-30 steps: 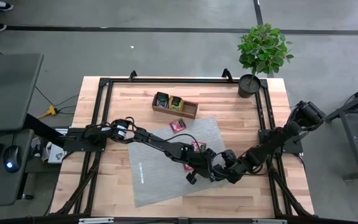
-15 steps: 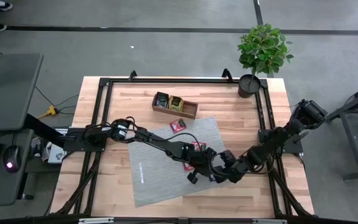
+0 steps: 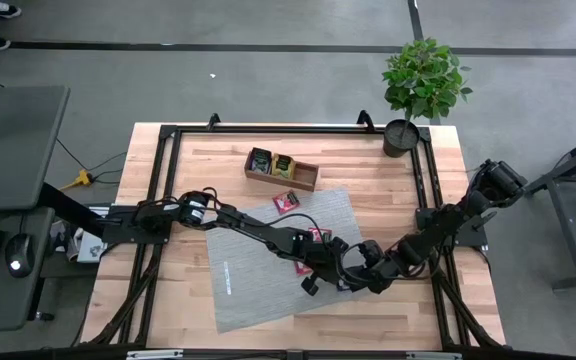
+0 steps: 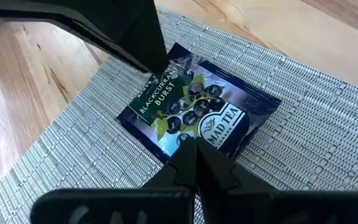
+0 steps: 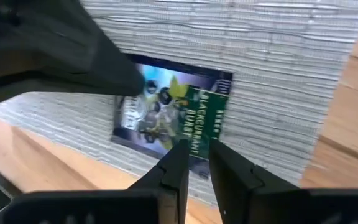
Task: Pick & Place Tea
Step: Put the purple tea bag into the left section of the wooden organizer
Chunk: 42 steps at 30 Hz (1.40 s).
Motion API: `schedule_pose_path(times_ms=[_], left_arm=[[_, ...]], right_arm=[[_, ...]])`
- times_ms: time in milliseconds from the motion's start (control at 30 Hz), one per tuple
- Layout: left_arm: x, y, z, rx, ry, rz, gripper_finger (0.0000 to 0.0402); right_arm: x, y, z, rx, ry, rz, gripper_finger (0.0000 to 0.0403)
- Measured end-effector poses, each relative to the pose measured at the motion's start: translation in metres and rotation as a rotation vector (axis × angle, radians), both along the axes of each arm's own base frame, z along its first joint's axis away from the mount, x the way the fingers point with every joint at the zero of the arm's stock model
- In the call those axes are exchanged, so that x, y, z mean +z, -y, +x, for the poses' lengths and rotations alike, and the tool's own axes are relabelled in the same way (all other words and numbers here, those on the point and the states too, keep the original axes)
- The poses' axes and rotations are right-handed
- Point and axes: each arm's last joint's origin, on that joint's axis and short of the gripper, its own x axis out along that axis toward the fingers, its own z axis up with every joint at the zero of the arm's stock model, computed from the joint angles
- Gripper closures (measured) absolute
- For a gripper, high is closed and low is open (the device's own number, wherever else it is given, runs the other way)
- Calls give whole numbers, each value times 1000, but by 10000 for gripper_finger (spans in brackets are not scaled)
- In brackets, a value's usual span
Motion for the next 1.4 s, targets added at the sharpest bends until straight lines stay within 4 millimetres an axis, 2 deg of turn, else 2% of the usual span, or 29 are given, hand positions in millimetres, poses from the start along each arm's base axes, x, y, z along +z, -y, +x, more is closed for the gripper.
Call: schedule_pose_path(times_ms=[133, 300, 533, 1067, 1400], left_arm=[[0, 0, 0, -1, 0, 0, 402], [0, 0, 0, -1, 1, 1, 402], [0, 1, 0, -15, 5, 20, 401], [0, 1, 0, -3, -2, 0, 402], [0, 1, 0, -7, 0, 5, 402]], right_arm=[[0, 0, 1, 2, 11, -2, 324], [0, 0, 1, -6, 22, -21, 274], [-10, -4, 7, -7, 34, -22, 227], [-11, -11, 4, -10, -1, 34, 227], [-11, -8, 9, -15, 46, 32, 226]])
